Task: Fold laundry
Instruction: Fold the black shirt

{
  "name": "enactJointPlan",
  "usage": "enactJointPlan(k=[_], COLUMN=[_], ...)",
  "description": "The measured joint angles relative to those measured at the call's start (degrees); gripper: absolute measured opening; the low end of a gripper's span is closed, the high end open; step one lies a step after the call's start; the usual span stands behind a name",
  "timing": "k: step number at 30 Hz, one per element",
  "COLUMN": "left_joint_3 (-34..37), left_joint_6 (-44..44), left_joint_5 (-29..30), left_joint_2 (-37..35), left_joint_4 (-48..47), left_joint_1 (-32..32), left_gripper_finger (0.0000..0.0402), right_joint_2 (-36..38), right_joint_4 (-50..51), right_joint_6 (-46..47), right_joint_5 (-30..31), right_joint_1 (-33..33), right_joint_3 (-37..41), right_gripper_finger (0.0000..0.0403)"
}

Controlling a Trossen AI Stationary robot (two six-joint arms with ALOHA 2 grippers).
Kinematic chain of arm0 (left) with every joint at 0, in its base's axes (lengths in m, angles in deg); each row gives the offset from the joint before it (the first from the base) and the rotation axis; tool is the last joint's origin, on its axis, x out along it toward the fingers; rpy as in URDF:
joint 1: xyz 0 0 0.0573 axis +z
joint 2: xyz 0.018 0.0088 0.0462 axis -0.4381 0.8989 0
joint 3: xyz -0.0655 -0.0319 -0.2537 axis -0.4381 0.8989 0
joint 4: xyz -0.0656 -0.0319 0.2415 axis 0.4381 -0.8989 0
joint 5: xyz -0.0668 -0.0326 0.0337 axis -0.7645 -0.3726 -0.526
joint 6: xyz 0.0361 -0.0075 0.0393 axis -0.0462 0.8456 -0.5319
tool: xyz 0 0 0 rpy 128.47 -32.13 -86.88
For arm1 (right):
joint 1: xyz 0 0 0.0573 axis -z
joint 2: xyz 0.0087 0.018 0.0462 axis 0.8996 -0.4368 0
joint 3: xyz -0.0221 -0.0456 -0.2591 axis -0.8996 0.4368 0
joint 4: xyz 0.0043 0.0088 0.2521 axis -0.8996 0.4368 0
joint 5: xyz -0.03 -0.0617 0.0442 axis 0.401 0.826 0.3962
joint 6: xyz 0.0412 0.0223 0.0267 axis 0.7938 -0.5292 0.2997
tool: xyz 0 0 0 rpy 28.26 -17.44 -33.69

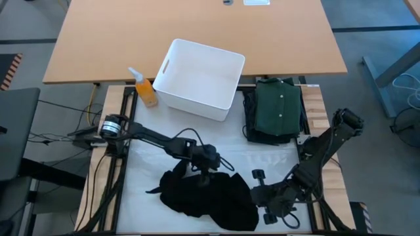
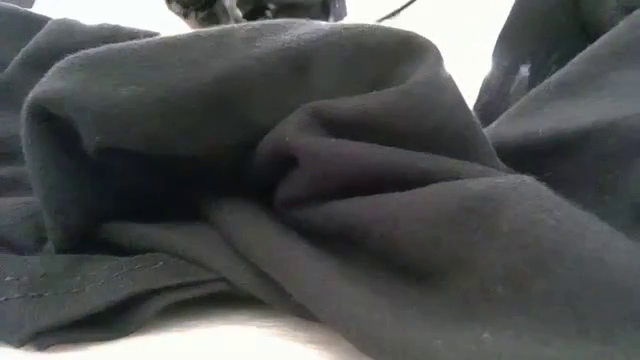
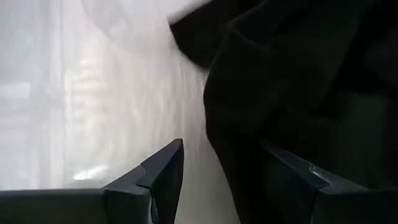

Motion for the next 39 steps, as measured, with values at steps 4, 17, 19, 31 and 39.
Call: enactJointPlan(k=[4, 17, 19, 31, 39], left_joint_3=[-0.05, 0.02, 0.02, -0.09, -19.21], left_joint_6=[0.50, -2.80, -3.85, -15.75, -28.67], left_joint_5=[-1.63, -8.39, -7.98, 24.81, 31.49], left_joint_2=[0.85, -5.24, -11.23, -56.56, -59.30], left_joint_4=[4.06, 6.18, 3.82, -1.82, -3.38], left_joint_1=[-0.03, -2.24, -3.25, -7.07, -0.86], left_gripper_finger=[0.0176, 0.0002, 0.0001, 0.0000, 0.0000], right_joint_2=[0.00, 0.91, 2.22, 12.05, 11.13], right_joint_4=[0.06, 6.78, 11.40, 18.24, -29.57], right_joint_6=[0.42, 4.59, 6.31, -25.83, -73.99], right_joint_5=[0.00, 0.07, 0.42, 30.79, 30.36], right_joint_1=[0.01, -0.36, -0.36, 13.54, 29.21], right_joint_3=[0.00, -0.01, -0.85, -19.45, -29.75], right_gripper_finger=[0.0024, 0.0024, 0.0024, 0.0024, 0.0024])
